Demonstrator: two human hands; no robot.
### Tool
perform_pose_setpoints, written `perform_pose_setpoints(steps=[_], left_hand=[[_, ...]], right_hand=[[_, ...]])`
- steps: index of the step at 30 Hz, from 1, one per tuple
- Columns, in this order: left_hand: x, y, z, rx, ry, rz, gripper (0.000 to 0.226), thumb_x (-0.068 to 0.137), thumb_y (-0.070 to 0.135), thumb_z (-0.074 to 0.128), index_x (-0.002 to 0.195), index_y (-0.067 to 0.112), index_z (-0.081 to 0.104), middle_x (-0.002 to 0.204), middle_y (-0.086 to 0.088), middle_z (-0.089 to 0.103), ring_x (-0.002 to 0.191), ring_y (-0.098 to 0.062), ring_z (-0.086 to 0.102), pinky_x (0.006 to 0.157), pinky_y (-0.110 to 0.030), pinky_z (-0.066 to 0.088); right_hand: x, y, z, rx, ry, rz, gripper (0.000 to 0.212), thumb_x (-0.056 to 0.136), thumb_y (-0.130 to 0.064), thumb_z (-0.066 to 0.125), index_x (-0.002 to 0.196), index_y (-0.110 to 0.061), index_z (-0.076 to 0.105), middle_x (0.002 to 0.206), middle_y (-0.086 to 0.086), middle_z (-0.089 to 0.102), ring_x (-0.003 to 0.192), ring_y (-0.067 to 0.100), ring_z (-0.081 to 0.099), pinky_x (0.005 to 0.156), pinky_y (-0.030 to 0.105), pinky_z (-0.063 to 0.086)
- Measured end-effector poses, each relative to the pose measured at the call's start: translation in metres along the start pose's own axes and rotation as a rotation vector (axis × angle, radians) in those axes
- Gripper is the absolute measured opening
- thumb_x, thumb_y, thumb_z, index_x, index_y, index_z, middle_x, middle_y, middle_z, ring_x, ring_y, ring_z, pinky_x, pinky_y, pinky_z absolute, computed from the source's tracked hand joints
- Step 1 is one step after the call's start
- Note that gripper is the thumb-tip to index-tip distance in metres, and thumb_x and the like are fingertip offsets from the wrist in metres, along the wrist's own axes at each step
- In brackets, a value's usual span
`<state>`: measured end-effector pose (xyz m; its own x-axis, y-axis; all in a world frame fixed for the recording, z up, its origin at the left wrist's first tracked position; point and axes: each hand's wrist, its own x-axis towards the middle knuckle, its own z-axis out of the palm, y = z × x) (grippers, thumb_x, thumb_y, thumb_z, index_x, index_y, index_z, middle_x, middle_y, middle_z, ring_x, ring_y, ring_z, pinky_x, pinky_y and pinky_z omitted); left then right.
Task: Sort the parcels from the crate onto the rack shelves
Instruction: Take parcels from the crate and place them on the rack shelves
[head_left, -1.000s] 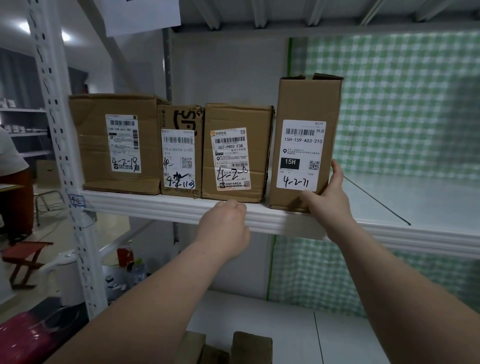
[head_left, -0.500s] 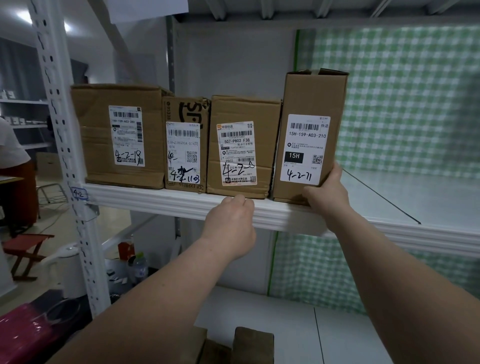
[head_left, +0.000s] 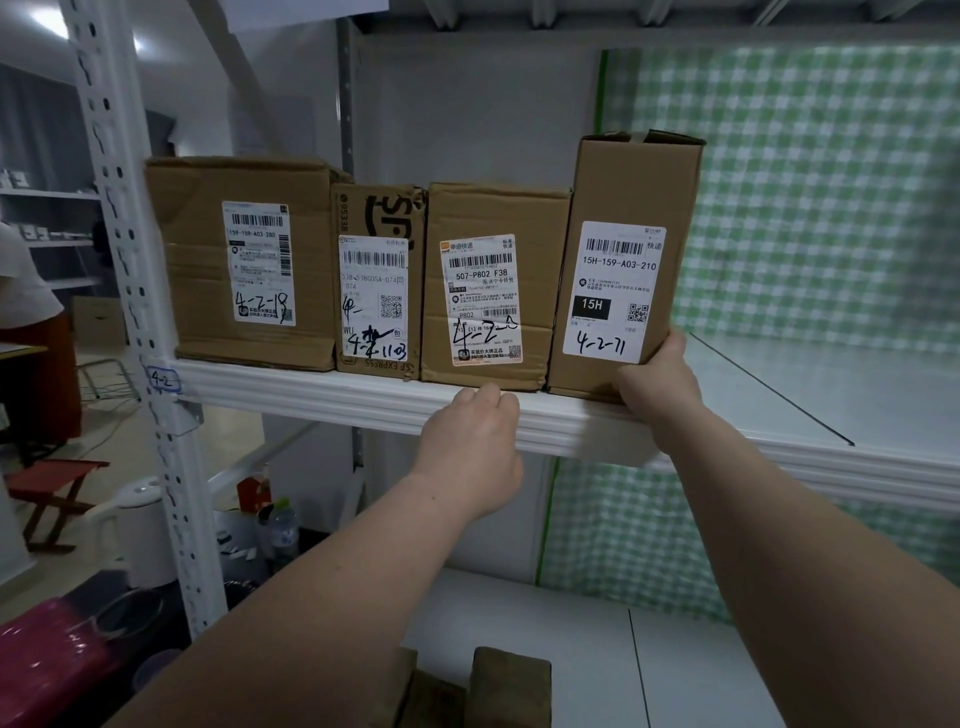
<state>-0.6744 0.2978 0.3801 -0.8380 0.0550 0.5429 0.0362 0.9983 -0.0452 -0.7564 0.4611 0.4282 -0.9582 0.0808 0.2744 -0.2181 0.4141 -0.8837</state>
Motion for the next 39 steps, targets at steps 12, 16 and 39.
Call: perform_pose_setpoints(steps=[12, 16, 39], left_hand=[[-0.006, -0.008, 0.003, 0.042, -0.060, 0.063, 0.054, 0.082, 0.024, 0.054, 0.132, 0.011, 0.037, 0.128, -0.005, 0.044, 0.120, -0.023, 0.042, 0.103, -0.037, 0.033], [-0.017, -0.018, 0.005, 0.007, -0.168, 0.071, 0.082, 0.084, 0.020, 0.054, 0.150, 0.013, 0.006, 0.158, -0.005, 0.006, 0.146, -0.021, 0.007, 0.118, -0.046, 0.009], [-0.407, -0.086, 0.102, -0.699, -0.796, -0.624, 0.017, 0.088, 0.020, 0.059, 0.100, 0.015, 0.072, 0.100, 0.001, 0.067, 0.099, -0.019, 0.061, 0.091, -0.031, 0.049]], right_hand=[[-0.023, 0.002, 0.007, 0.052, 0.195, 0.048, 0.068, 0.089, -0.008, 0.050, 0.151, -0.015, 0.022, 0.080, -0.006, 0.048, 0.091, 0.023, 0.051, 0.076, 0.033, 0.040], [-0.062, 0.005, 0.021, 0.092, 0.324, -0.001, 0.054, 0.090, -0.011, 0.051, 0.142, -0.017, 0.039, 0.098, -0.005, 0.056, 0.104, 0.022, 0.058, 0.091, 0.038, 0.050], [-0.406, 0.197, 0.133, -0.091, -0.313, 0.601, 0.010, 0.085, -0.016, 0.062, 0.078, -0.020, 0.068, 0.082, 0.007, 0.069, 0.069, 0.020, 0.060, 0.069, 0.034, 0.054]])
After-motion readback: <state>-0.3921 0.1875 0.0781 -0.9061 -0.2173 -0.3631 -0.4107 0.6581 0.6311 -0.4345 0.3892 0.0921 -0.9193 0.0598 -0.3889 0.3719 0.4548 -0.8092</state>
